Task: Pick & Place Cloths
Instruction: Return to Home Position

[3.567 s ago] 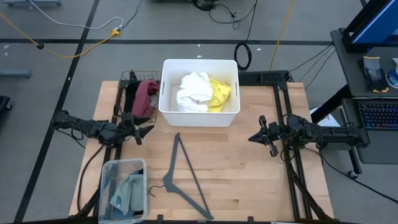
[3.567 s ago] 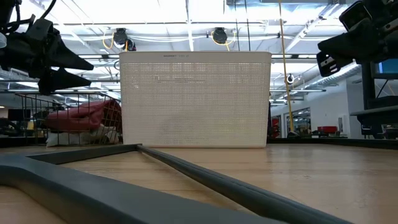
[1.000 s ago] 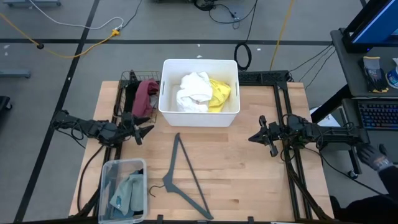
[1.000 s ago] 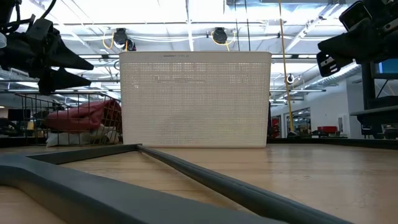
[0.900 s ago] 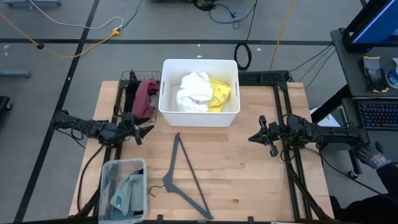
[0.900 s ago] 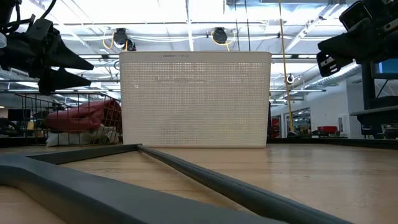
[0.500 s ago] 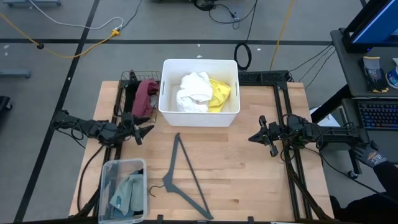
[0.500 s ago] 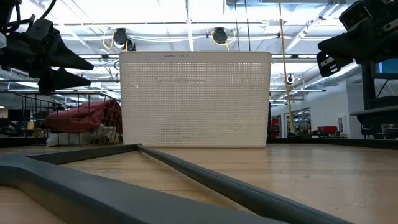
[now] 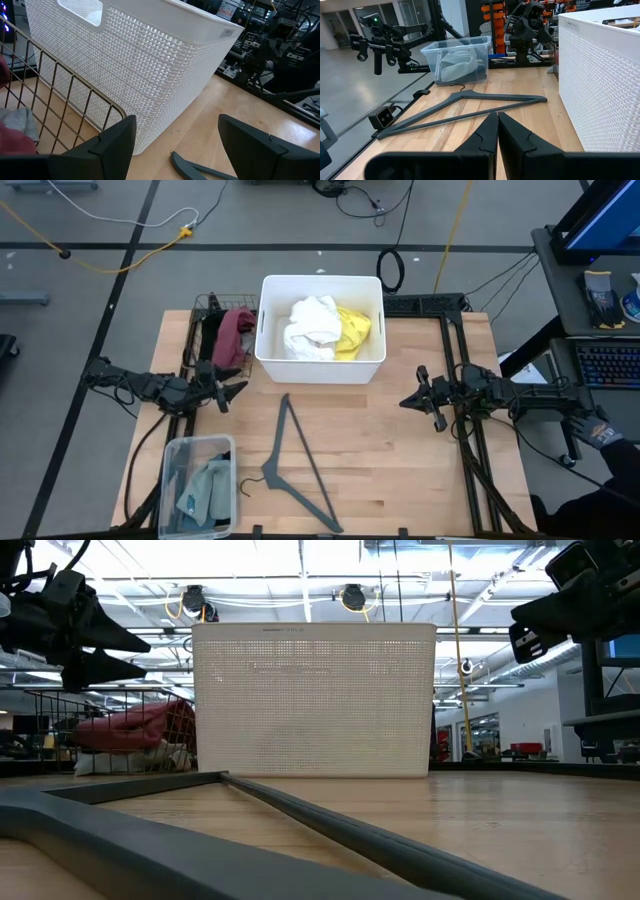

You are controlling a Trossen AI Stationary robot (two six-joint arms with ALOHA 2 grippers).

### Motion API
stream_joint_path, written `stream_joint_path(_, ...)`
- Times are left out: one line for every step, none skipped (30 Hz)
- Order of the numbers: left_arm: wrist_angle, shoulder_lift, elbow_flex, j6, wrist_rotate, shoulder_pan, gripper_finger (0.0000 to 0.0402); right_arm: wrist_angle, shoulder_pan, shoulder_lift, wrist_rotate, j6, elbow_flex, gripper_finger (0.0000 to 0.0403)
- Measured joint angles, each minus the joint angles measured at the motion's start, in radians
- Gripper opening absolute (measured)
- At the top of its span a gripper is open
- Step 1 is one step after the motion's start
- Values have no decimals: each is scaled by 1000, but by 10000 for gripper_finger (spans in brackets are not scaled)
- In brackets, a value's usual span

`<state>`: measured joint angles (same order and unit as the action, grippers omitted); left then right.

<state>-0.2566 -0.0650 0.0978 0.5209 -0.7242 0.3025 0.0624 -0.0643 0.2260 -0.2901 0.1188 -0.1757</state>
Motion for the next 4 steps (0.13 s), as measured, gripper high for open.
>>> stream_joint_path(0, 0, 0, 0, 0, 0, 285, 0, 0, 0, 0, 0, 0, 9)
stream_joint_path(0, 0, 0, 0, 0, 0, 285, 0, 0, 0, 0, 0, 0, 8)
stream_joint_path(0, 0, 0, 0, 0, 0, 285, 0, 0, 0, 0, 0, 0, 8)
stream_joint_path(0, 0, 0, 0, 0, 0, 285, 0, 0, 0, 0, 0, 0, 8)
